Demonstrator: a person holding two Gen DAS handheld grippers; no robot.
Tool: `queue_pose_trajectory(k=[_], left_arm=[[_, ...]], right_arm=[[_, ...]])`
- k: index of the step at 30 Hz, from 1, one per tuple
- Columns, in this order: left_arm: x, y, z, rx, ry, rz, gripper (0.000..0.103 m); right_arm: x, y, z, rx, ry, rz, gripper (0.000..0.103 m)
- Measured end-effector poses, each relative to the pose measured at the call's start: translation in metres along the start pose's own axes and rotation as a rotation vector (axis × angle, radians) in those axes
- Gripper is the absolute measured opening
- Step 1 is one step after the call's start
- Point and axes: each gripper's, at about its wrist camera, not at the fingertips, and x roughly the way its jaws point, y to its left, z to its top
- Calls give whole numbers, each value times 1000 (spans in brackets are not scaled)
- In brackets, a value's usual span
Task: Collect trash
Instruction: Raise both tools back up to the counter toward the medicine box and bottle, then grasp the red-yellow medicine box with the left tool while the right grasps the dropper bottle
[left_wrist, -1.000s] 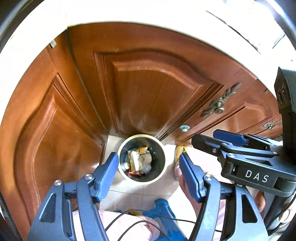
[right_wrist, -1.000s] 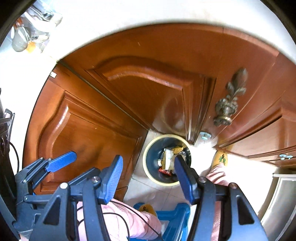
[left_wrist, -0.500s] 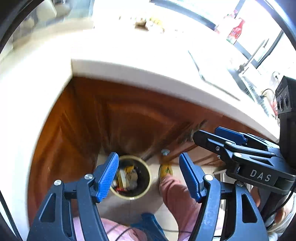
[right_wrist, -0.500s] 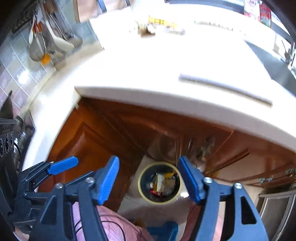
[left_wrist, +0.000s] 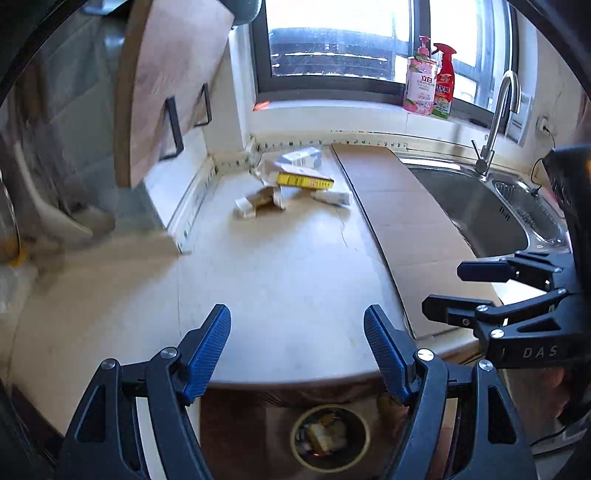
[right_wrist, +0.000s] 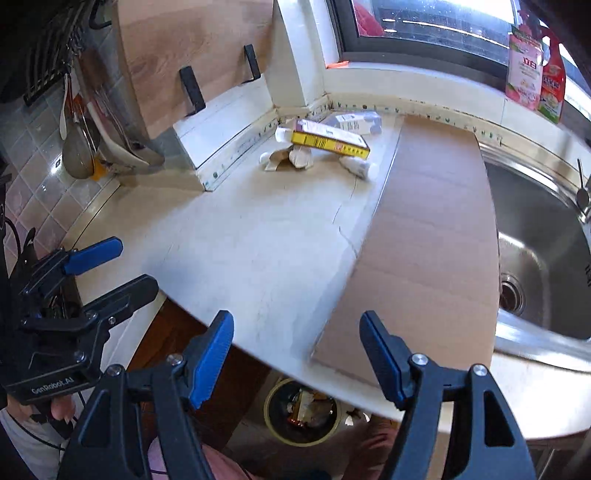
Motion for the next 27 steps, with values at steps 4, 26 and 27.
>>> queue_pose_trajectory(k=[4,26,27], left_arm=[[24,-8,55,120,-28,26,74],[222,-11,195,533,210,-18,85],[229,-12,196,549,222,-13,85]], right_arm=[[9,-21,51,-10,-6,3,71],[116,-121,148,63,88,114,71],[120,-121,148,62,95,117,71]])
